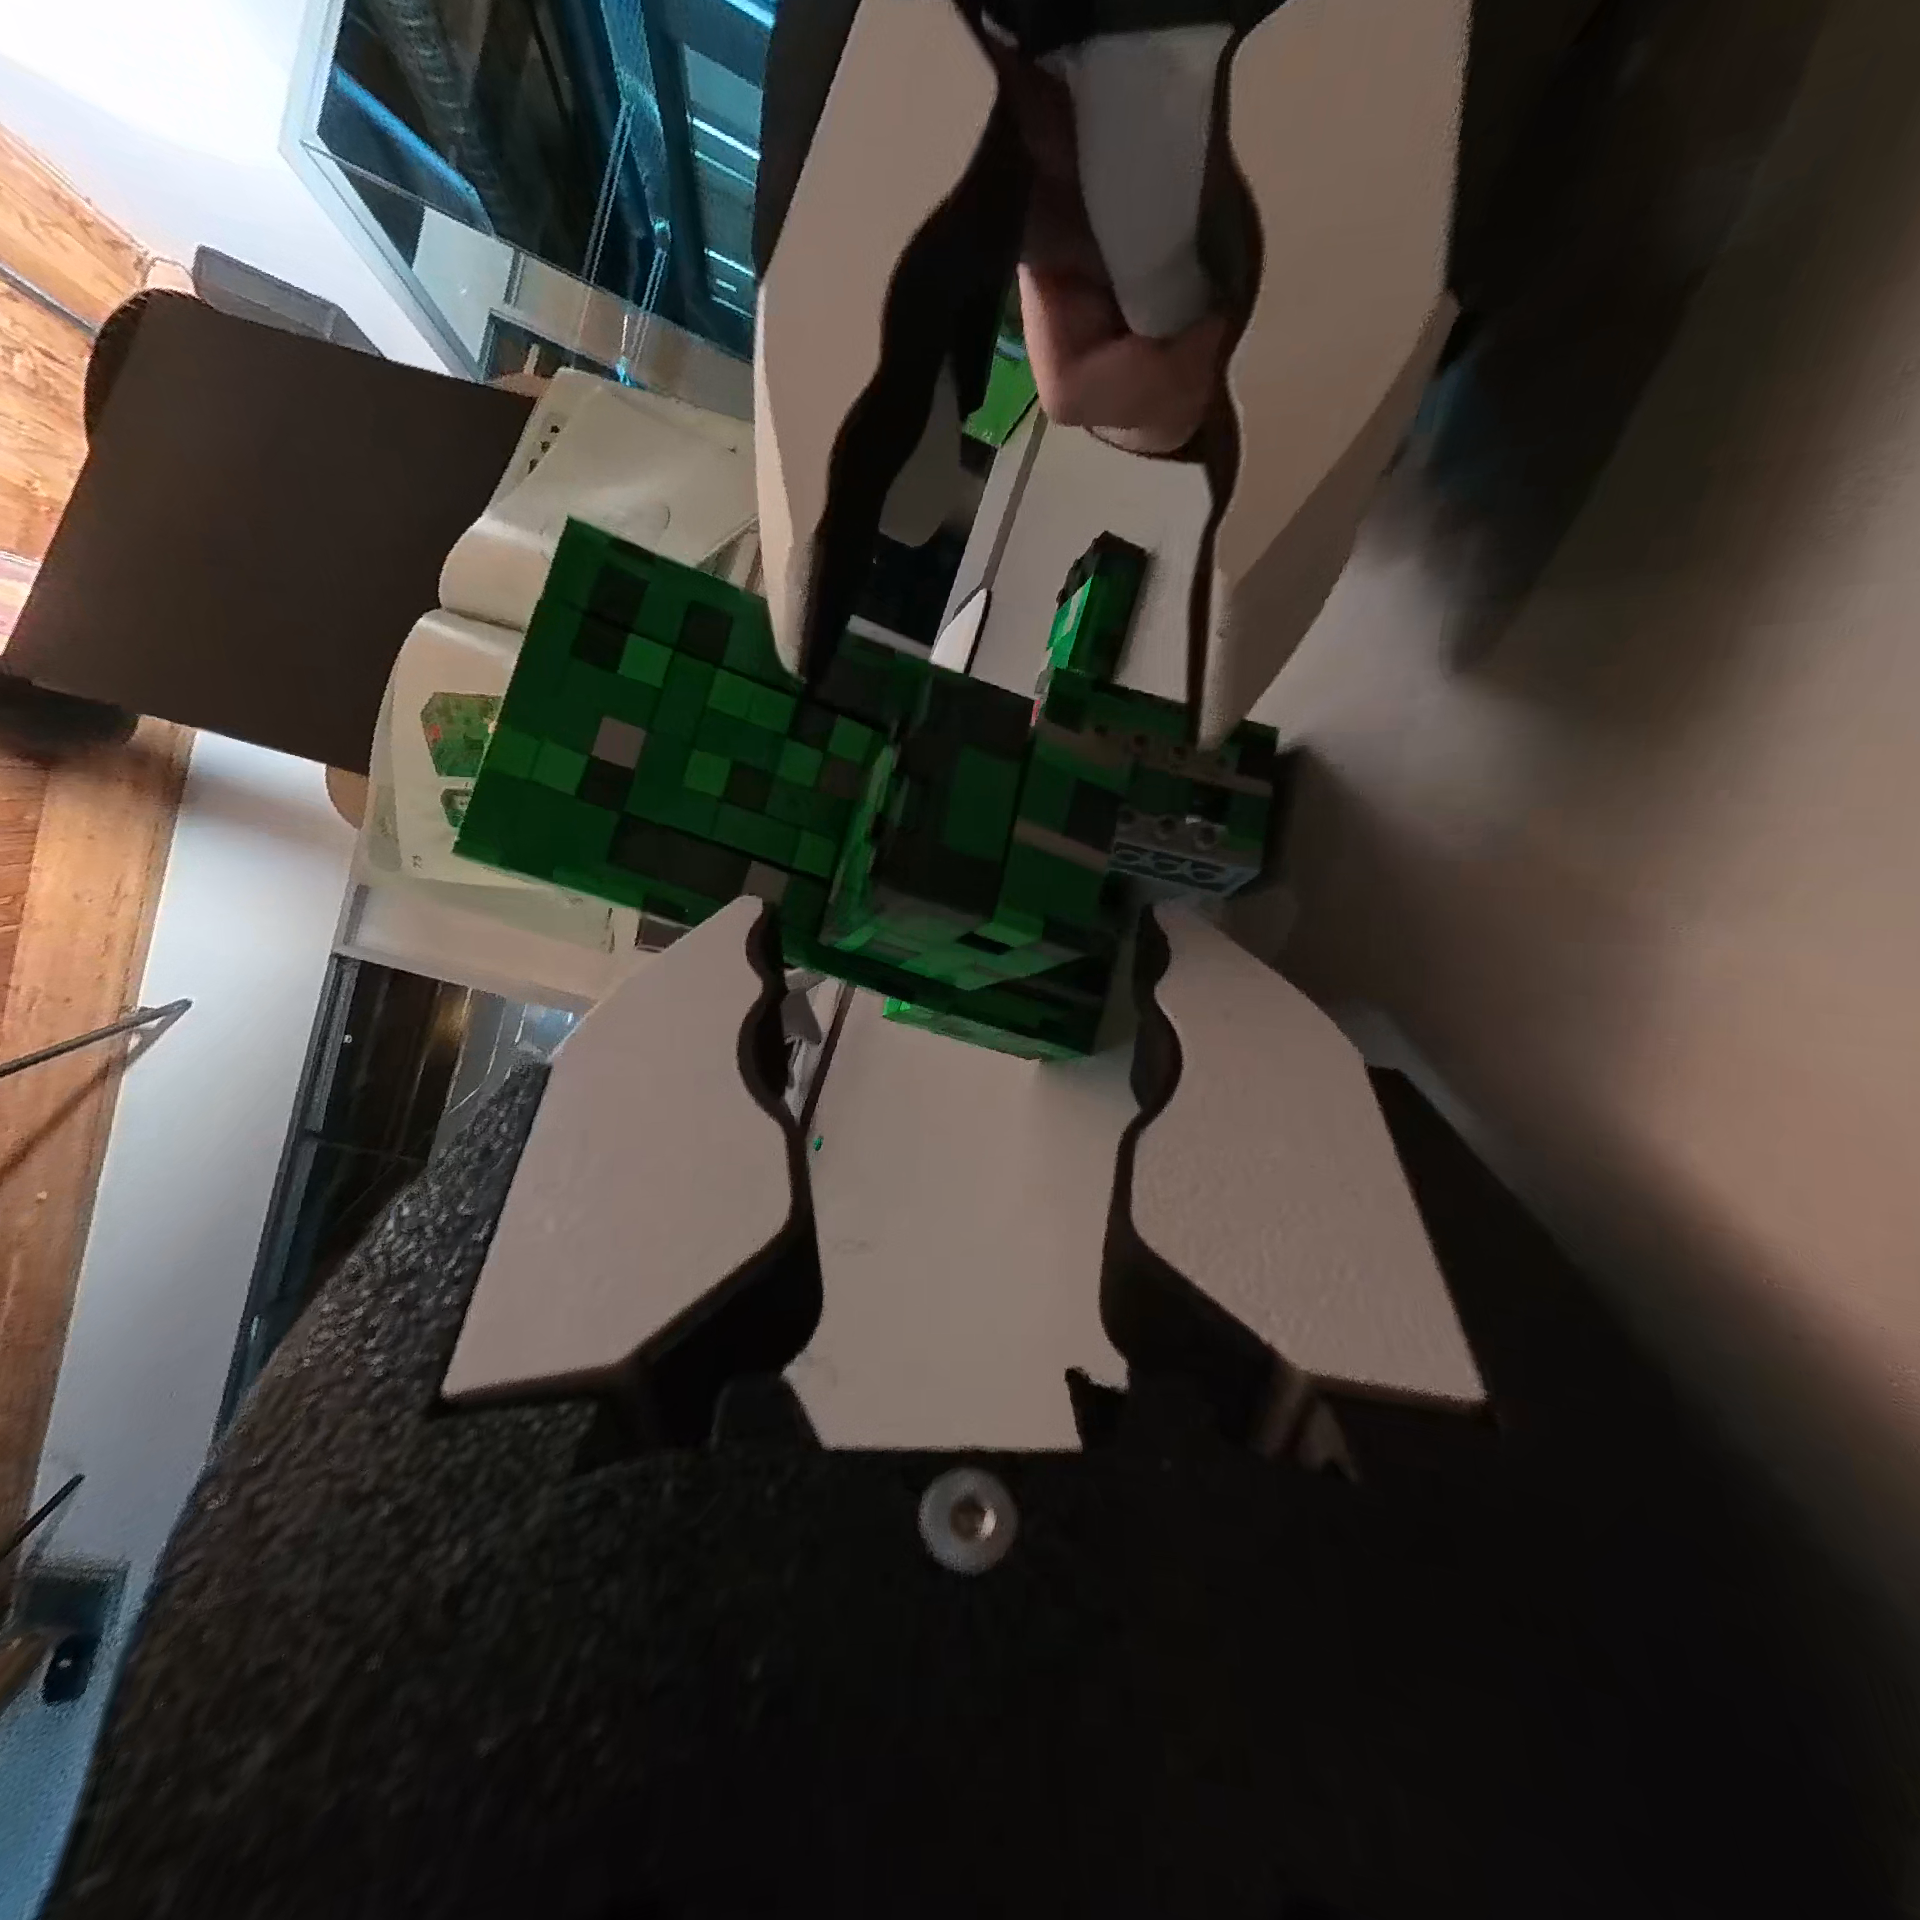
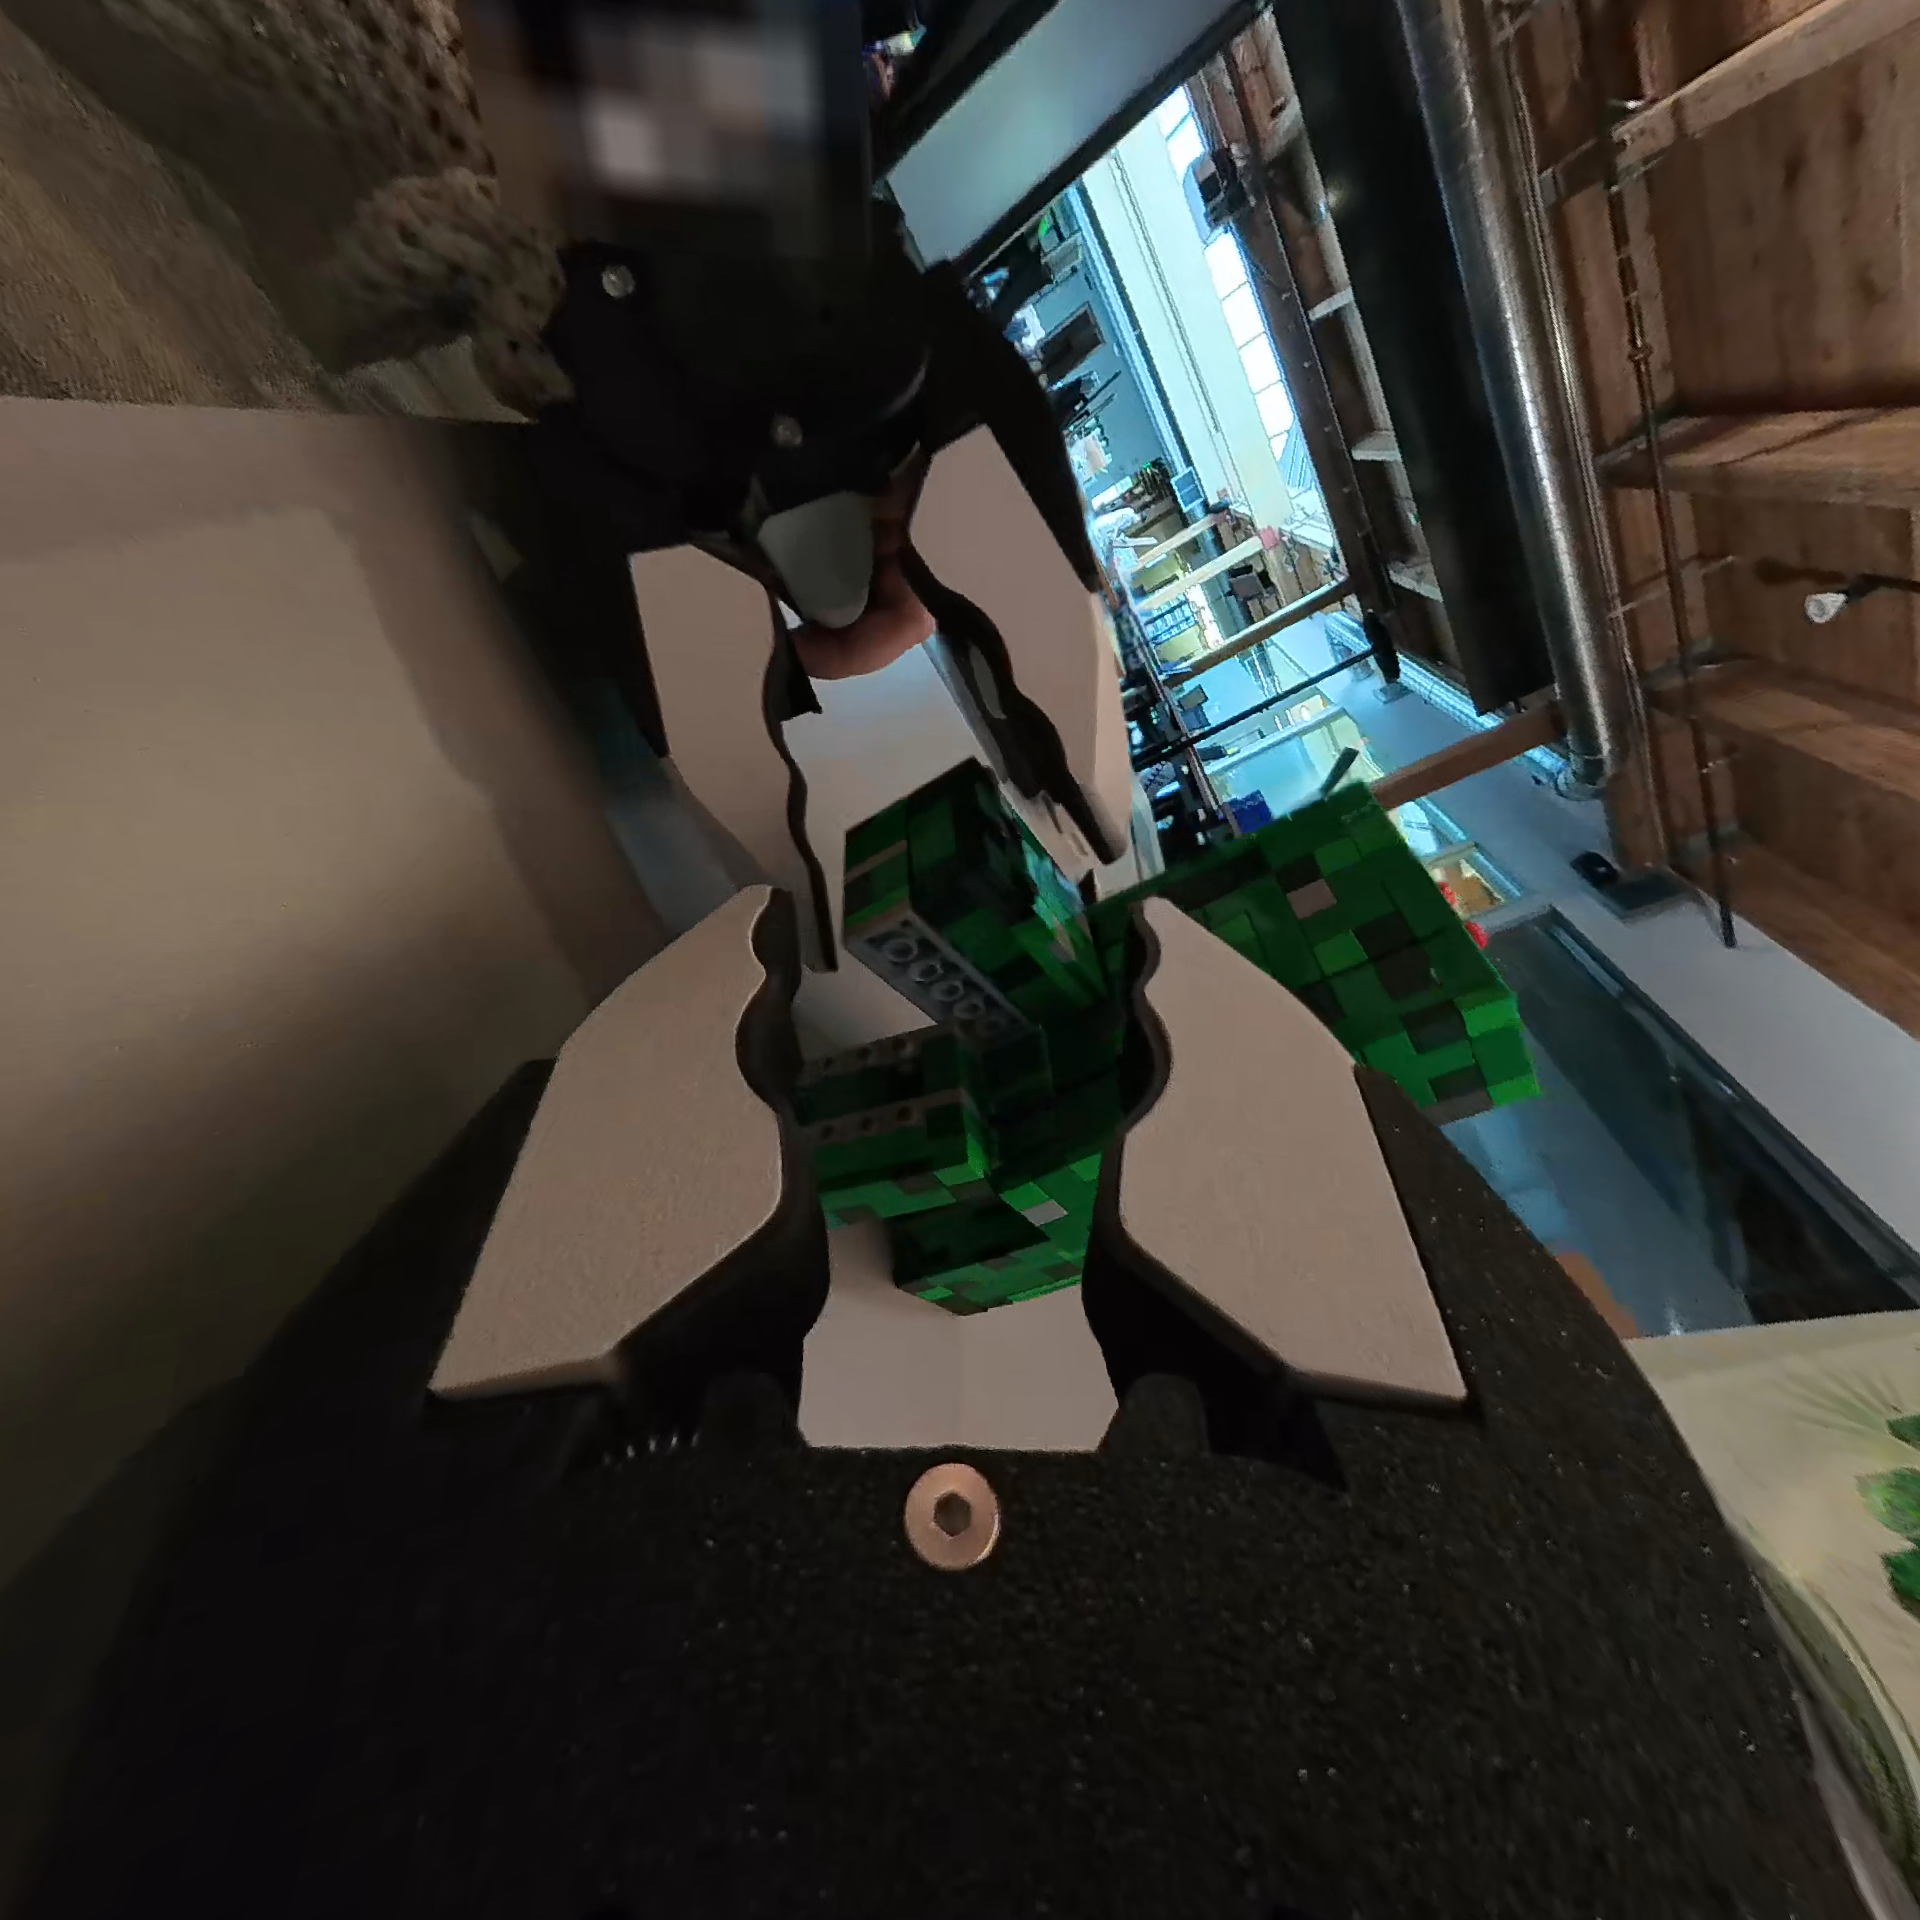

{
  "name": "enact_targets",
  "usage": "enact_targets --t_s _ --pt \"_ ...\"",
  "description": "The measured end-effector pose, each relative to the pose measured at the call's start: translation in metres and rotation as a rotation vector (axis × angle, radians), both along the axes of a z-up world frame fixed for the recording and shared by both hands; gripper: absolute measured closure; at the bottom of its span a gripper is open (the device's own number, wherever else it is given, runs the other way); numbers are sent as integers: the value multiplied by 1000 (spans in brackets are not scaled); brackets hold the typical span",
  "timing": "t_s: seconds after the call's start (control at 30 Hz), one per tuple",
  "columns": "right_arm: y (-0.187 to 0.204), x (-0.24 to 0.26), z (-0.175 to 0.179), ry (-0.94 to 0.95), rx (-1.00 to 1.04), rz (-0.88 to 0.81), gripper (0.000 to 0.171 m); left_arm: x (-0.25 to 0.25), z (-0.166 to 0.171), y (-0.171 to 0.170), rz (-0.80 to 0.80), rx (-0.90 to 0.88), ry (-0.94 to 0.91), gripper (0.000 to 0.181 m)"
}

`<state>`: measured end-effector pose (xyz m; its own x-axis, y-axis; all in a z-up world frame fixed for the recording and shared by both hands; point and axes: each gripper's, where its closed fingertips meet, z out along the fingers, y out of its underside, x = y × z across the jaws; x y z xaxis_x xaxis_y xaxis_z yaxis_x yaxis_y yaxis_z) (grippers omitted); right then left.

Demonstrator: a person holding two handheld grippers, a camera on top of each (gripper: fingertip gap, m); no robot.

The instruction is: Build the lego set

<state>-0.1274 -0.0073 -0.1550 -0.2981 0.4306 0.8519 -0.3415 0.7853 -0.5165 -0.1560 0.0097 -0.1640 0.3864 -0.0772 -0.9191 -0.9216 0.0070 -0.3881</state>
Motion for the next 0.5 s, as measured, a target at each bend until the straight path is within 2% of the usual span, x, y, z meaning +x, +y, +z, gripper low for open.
enact_targets --t_s 0.5 --pt "-4 -1 -13 6 131 -37 115 13 6 -1 35 56 75 121"
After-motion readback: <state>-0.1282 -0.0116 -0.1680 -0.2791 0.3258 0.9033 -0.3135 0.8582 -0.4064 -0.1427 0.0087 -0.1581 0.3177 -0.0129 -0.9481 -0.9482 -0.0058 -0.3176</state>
